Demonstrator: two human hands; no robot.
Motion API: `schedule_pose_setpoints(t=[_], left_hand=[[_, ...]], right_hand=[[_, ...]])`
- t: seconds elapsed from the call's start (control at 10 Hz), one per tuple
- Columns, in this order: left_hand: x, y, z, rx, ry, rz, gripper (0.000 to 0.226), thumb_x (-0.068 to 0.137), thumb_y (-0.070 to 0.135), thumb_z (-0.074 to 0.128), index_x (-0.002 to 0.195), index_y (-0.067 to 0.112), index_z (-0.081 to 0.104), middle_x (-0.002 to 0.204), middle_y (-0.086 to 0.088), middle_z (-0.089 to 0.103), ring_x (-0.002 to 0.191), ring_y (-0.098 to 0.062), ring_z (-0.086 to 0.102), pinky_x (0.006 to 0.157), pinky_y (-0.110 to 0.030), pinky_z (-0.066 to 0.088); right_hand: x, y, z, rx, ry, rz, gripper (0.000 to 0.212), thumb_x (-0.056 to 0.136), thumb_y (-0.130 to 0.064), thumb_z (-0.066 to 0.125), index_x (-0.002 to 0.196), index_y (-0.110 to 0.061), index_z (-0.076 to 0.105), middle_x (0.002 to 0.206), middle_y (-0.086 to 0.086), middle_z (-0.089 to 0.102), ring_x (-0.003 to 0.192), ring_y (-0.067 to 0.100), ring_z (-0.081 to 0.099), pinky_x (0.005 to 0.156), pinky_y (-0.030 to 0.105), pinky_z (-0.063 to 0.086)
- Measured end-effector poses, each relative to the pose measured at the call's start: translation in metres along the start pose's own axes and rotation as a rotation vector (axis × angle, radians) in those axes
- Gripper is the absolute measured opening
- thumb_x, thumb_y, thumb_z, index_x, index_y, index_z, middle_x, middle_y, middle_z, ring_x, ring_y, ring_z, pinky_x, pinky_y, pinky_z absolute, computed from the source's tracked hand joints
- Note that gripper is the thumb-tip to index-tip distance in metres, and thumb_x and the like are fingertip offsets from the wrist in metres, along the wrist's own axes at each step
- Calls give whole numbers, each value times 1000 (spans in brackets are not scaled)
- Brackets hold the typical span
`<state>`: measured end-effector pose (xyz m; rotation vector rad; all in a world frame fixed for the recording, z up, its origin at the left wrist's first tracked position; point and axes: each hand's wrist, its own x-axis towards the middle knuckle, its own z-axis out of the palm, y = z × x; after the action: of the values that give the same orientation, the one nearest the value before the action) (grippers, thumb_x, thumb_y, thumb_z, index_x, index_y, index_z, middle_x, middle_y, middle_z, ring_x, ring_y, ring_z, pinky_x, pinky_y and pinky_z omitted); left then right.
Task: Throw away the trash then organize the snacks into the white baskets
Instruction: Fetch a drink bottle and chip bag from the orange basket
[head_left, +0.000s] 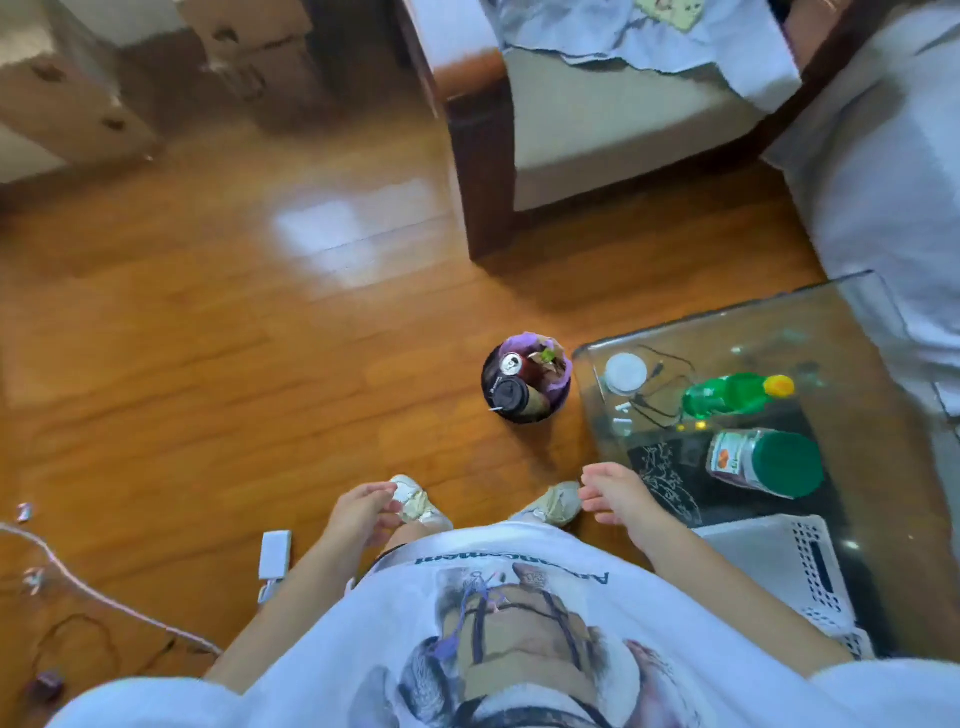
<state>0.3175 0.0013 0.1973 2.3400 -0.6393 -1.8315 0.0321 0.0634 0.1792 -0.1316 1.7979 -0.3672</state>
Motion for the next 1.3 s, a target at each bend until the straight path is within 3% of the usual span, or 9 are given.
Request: schedule_pose_setpoints(t=[0.2,0.4,0.5,0.6,0.7,0.8,1.1,1.2,1.3], left_hand=[[13,-52,-113,-239,103,-125,27,96,13,46,121,5,55,76,-3,56,64,-13,50,57,-24,38],[27,-88,-197,-490,163,-221,34,97,10,44,128,-2,48,72,-5,51,59,-13,46,39,-16,38],[37,-97,-223,-568,171,-270,36,97,13,44,129,-3,47,72,-5,50,59,-15,44,49,-21,33],[50,-86,-241,-613,173,-281,34,98,14,44,127,-2,50,73,-5,51,61,-14,45,54,-23,34],[67,-62,-262,-657,172,-256,32,97,14,46,126,0,52,73,-4,52,61,-13,46,54,-23,34],[85,-41,-289,-734,143,-189,32,96,14,48,126,2,52,75,-3,55,62,-11,48,55,-22,36],[134,10,-396,-970,258,-211,31,96,14,46,125,4,53,78,-3,57,65,-12,50,56,-22,37],[144,19,-429,-1066,323,-242,32,96,14,46,125,4,53,78,-4,57,63,-12,51,41,-15,42],[152,23,-453,-1141,382,-282,31,96,13,46,125,3,53,77,-4,56,44,-4,57,33,-9,38]], right_hand=[[-13,-54,109,-132,-71,-77,28,95,-9,47,123,-7,49,68,5,50,53,13,42,49,21,29],[-27,-67,195,-217,-106,-110,27,94,-13,49,120,-9,51,80,6,59,62,14,54,55,23,42],[-30,-73,217,-255,-92,-84,28,94,-10,48,121,-6,49,80,9,58,55,16,56,46,19,46],[-26,-86,230,-284,-59,-51,33,94,-5,47,126,3,47,80,17,56,55,22,50,51,23,39],[-17,-110,249,-372,-31,-69,35,92,1,47,127,10,48,107,31,60,59,18,47,56,22,39],[-5,-141,275,-405,-46,-64,37,93,0,46,128,9,47,132,31,50,63,15,48,60,21,41],[-2,-302,456,-583,-152,-81,36,94,-2,44,129,8,44,83,12,52,63,17,52,60,24,46],[7,-349,523,-771,-188,-151,28,95,-8,46,121,-2,51,67,8,49,48,12,48,46,17,38],[0,-393,605,-900,-269,-297,16,93,-10,46,107,-15,52,68,3,54,57,13,51,57,22,39]])
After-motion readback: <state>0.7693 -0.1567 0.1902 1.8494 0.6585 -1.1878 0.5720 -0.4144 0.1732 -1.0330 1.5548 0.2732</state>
